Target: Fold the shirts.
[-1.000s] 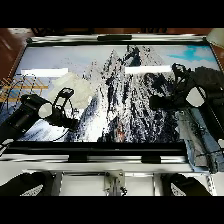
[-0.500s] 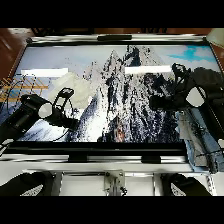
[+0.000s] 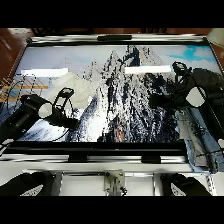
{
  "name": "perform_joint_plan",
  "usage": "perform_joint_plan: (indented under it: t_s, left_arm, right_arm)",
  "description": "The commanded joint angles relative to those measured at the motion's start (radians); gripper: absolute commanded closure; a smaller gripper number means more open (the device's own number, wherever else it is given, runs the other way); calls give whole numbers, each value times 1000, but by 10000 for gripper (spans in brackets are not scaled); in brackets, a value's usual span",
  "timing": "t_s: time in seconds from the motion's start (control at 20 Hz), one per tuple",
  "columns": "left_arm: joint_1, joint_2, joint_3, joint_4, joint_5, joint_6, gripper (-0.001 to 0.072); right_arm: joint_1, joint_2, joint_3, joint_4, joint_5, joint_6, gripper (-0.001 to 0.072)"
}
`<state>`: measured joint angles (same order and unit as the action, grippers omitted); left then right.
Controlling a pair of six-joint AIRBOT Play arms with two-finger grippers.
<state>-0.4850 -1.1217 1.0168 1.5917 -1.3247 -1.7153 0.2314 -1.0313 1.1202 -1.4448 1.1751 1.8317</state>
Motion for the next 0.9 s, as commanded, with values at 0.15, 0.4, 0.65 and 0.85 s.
perform_joint_plan:
  t_s: [0.15,0.4,0.65,0.85]
  left_arm:
    - [1,-5,0,-29,159,0,-7]
    - [159,-163,202,8,299,-44,-8]
    - [313,-503,635,9,273,6,-8]
    - [359,-716,835,41,-43,57,-8]
  right_arm:
    - [0,0,0,2,-35,0,158]
    - [1,-1,0,3,-61,0,159]
    - [1,-1,0,3,-61,0,158]
    - [1,-1,0,3,-61,0,158]
